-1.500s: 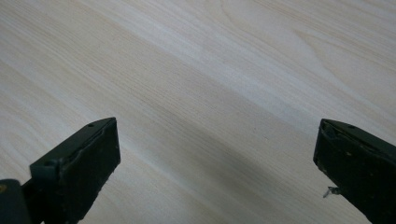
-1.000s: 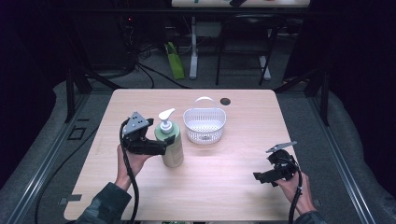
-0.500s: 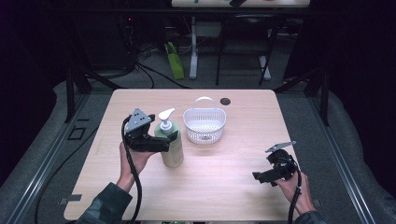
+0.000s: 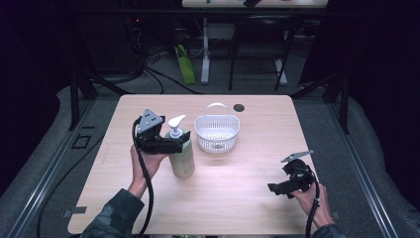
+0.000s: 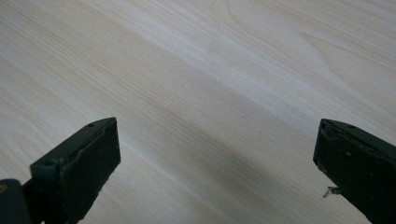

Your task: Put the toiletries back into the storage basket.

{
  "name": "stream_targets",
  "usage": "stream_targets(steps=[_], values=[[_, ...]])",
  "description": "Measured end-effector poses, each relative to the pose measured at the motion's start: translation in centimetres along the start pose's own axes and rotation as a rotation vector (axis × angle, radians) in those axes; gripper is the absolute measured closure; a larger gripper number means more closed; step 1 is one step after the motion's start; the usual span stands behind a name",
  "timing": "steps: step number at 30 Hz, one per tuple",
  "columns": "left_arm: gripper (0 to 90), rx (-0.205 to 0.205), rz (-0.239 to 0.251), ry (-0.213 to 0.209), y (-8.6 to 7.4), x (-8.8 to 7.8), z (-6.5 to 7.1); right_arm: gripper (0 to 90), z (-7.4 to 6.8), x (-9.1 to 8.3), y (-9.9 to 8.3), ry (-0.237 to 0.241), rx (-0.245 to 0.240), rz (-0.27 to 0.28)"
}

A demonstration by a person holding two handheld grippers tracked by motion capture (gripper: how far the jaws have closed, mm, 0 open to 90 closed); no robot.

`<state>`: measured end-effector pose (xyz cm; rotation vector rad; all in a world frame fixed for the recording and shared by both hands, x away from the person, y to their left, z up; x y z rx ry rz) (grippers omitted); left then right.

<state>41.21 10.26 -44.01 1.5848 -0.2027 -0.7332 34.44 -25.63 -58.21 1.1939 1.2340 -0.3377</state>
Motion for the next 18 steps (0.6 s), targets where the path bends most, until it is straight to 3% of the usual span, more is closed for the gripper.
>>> stream_targets(steps=[2,8,12,18], values=[[0.8,-0.003,0.008,0.002,0.05,-0.08,0.01,0.4,0.05,-0.01,-0.02,-0.002,-0.005,-0.001],[26.4,0.013,0.059,0.001,0.35,-0.82,0.61,0.7,-0.38,-0.13,0.18,0.001,-0.009,0.005],[40.9,0.016,0.063,-0.006,0.34,-0.88,0.88,0.9,-0.37,-0.13,0.11,-0.003,-0.022,0.001],[52.6,0.002,0.070,-0.004,0.11,-0.73,0.74,1.0,-0.21,-0.07,0.05,0.002,-0.015,0.001]])
Point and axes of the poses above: each handheld gripper's, and its own axes: x roughly forward along the jaws, y roughly out of its top, z roughly to its right, the point moved 7 cm from there along x, roughly forward along the jaws, and after that the axes turned 4 degrees about y, right-handed, at the moved point
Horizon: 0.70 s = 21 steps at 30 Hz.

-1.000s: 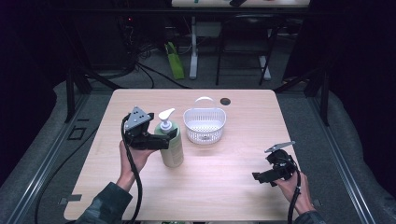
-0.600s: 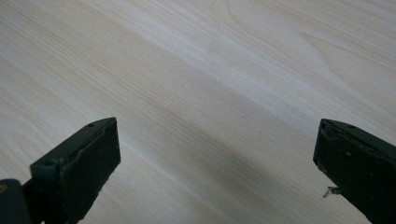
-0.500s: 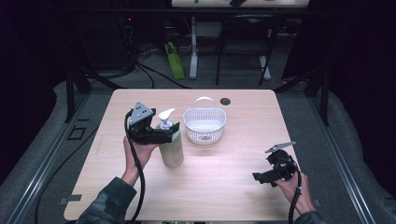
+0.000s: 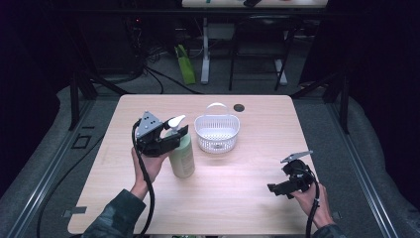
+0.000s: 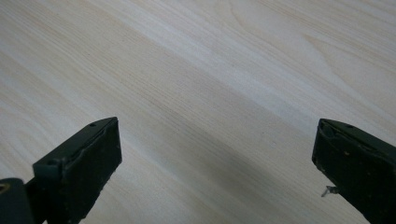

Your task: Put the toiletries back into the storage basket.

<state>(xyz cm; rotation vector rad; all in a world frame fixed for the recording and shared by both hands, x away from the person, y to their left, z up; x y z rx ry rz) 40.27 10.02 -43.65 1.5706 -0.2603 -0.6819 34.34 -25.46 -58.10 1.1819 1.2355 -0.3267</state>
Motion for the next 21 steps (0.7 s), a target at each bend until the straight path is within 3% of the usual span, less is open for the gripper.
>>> stream_targets(steps=[10,21], values=[[65.1,-0.027,0.019,0.005,-0.26,-0.03,-0.32,1.1,-0.06,0.03,0.01,0.003,0.002,-0.002],[66.9,-0.025,0.029,0.003,-0.33,-0.10,-0.48,1.2,0.03,-0.02,0.01,-0.003,-0.004,0.000]])
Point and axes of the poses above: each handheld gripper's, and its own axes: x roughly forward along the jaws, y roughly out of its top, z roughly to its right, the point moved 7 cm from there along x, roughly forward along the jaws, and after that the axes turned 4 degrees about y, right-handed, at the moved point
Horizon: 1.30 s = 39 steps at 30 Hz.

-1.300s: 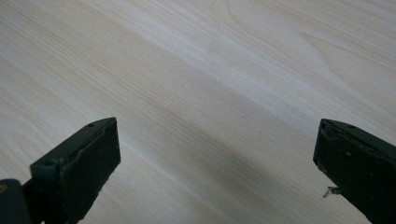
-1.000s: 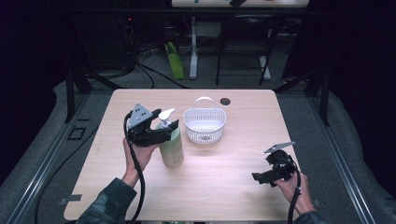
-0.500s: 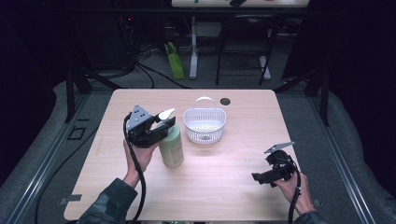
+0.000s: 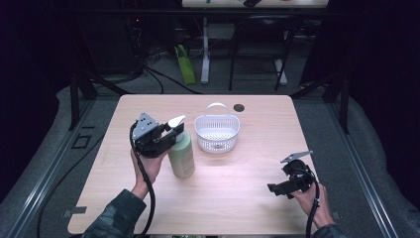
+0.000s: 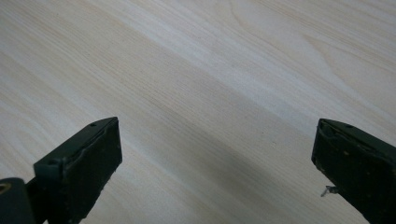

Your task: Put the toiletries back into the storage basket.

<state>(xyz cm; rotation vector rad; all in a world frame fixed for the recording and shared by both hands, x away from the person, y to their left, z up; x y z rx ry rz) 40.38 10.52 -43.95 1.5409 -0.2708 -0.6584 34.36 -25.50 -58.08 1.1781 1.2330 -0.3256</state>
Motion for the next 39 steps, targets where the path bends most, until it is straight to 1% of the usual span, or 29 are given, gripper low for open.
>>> stream_targets(steps=[5,7,10,11,12,15,19,22,25,30,33,34,36,39], values=[[67.1,0.009,-0.005,0.006,0.0,-0.2,-0.2,1.2,-0.1,-0.1,0.0,-0.001,0.002,0.001],[67.2,0.010,-0.004,0.002,0.1,-0.2,-0.1,1.3,-0.1,-0.1,0.0,-0.002,0.005,0.003],[67.2,0.016,-0.003,-0.010,0.4,-0.4,-0.1,1.3,0.0,0.0,0.0,0.001,-0.004,-0.002],[67.2,0.020,-0.004,-0.009,0.5,-0.5,-0.1,1.3,0.0,0.0,0.0,0.003,-0.004,-0.001],[67.2,0.016,-0.001,-0.010,0.6,-0.5,-0.1,1.3,0.0,0.0,0.0,0.003,-0.003,-0.001],[67.2,0.030,-0.005,-0.011,0.8,-0.8,-0.2,1.3,-0.1,0.0,0.0,0.003,0.000,0.001],[67.2,0.036,-0.003,-0.014,1.2,-1.0,-0.2,1.3,-0.1,-0.1,0.0,0.002,0.000,0.002],[67.2,0.041,-0.003,-0.017,1.5,-1.2,-0.2,1.3,-0.2,-0.1,0.0,0.001,-0.006,0.002],[67.2,0.047,-0.003,-0.035,1.8,-1.4,-0.2,1.4,-0.1,0.0,0.0,0.004,-0.001,0.001],[67.2,0.055,-0.012,-0.046,1.9,-1.2,-0.3,1.4,0.0,0.1,-0.1,0.003,0.000,-0.006],[67.2,0.059,-0.016,-0.048,1.9,-1.2,-0.3,1.5,-0.2,0.0,-0.1,0.002,-0.002,-0.003],[67.2,0.060,-0.015,-0.052,2.0,-1.2,-0.4,1.6,-0.1,0.0,0.0,-0.003,-0.011,0.000],[67.2,0.056,-0.009,-0.055,2.2,-1.4,-0.4,1.6,-0.1,0.0,0.0,-0.004,-0.012,0.001],[67.3,0.055,0.001,-0.065,2.7,-1.5,-0.6,1.6,-0.1,0.1,0.0,-0.001,-0.004,-0.001]])
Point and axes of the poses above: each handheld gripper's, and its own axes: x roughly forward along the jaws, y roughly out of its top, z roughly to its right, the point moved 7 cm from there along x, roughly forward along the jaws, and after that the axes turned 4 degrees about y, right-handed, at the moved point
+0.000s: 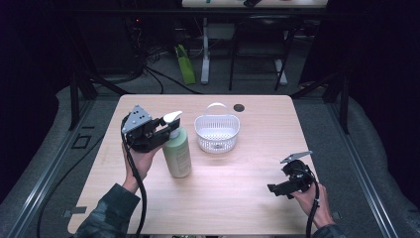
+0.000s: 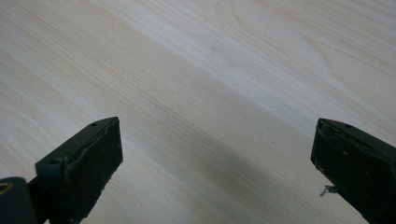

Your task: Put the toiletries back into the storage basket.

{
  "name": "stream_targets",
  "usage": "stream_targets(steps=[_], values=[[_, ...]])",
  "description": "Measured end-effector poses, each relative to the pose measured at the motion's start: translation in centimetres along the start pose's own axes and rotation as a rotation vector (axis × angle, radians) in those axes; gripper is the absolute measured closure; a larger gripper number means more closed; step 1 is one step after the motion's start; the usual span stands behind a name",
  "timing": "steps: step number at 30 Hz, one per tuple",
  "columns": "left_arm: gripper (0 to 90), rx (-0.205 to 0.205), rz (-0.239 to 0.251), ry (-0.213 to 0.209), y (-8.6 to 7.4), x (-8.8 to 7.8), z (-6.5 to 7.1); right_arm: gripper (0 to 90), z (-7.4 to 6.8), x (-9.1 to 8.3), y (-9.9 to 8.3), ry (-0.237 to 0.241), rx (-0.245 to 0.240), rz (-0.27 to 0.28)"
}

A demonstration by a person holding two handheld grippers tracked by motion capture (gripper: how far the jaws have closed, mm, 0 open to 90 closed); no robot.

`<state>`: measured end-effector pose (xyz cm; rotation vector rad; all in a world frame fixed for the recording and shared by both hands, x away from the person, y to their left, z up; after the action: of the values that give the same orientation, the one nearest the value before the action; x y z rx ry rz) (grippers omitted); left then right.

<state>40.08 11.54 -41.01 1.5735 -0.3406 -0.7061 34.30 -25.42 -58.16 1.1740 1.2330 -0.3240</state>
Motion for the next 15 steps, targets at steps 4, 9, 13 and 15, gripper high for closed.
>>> stream_targets(steps=[4,9,13,15], values=[[67.2,0.007,0.002,-0.006,0.5,0.0,-0.2,1.6,0.1,0.1,-0.1,-0.002,0.000,-0.005],[67.2,0.021,0.002,-0.010,1.2,0.1,-0.2,1.7,0.1,0.1,-0.1,-0.005,-0.002,-0.009],[67.3,0.024,0.007,-0.016,1.8,0.1,-0.3,1.7,0.1,0.1,-0.1,-0.006,-0.006,-0.008],[67.3,0.021,0.006,-0.019,2.1,0.1,-0.5,1.7,0.1,0.1,-0.1,-0.007,-0.006,-0.007]])
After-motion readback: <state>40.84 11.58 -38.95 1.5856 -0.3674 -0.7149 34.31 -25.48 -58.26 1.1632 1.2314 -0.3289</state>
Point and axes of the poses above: each handheld gripper's, and its own axes: x roughly forward along the jaws, y roughly out of its top, z roughly to its right, the point moved 7 cm from there along x, roughly forward along the jaws, and after that the axes turned 4 degrees about y, right-handed, at the moved point
